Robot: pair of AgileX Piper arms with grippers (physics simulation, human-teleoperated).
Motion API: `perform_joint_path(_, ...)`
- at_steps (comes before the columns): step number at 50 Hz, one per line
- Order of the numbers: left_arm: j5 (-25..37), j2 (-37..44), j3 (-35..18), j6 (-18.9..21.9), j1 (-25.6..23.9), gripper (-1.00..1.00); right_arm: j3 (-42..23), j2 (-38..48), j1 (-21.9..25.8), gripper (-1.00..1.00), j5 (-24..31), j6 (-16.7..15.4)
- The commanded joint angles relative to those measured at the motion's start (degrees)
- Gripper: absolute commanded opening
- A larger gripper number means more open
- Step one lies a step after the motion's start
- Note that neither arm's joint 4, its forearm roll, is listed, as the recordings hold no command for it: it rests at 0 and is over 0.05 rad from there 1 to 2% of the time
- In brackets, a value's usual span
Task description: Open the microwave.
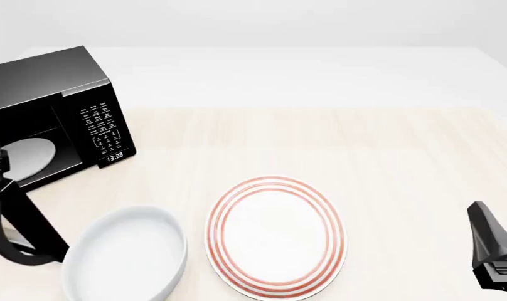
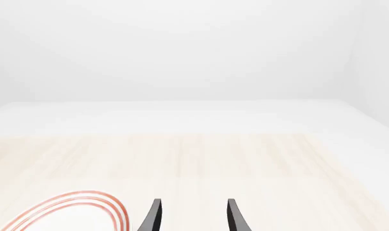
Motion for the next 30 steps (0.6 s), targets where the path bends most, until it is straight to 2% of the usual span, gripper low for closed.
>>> perform_joint_path(1, 0.4, 0.52, 3.02, -0.57, 1.77, 1.0, 0.0, 0.0, 0.0, 1.0, 0.0, 0.01)
perform_joint_path(30, 2.19, -3.94, 6.02, -1.18, 3.15, 1.0, 0.0, 0.0, 0.0, 1.0, 0.0, 0.0)
